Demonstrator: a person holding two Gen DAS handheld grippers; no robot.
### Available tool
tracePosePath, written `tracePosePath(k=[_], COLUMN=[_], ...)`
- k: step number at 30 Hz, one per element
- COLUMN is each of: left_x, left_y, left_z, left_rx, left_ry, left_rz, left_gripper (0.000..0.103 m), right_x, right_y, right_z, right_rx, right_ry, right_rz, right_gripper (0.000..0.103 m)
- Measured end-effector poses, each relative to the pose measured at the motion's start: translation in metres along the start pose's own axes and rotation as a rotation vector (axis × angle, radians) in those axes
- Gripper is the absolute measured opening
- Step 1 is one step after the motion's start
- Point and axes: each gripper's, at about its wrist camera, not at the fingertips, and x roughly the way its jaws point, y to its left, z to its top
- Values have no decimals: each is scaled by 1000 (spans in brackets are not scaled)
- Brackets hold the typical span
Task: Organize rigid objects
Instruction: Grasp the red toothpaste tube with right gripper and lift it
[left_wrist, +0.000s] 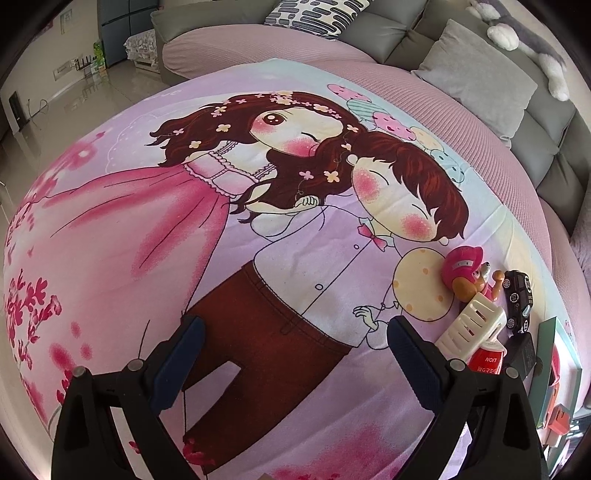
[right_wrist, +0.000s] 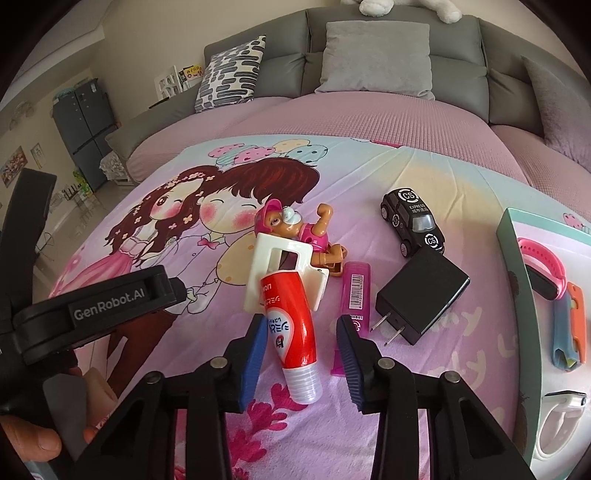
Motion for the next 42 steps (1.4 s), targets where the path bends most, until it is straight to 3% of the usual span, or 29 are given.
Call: tracePosePath(k=[5,20,27,42], left_x=[-2,-8,-14,-15], left_y=[-6,-16,-37,-94], left_z=[0,0,-3,-17], left_rx=[20,60,145,300], left_ry=[-1,-11,-29,-59], left_rz=[-9,-19,-45,-184], left_gripper=[99,99,99,99], right_x=[1,-18,-32,-68], right_y=[1,-22,-50,-124], right_z=[-1,5,9,8], right_rx=[3,81,146,330], right_ry=[8,-30,-60,-119], right_rz=[29,45,2,-106], right_gripper=[28,26,26,26])
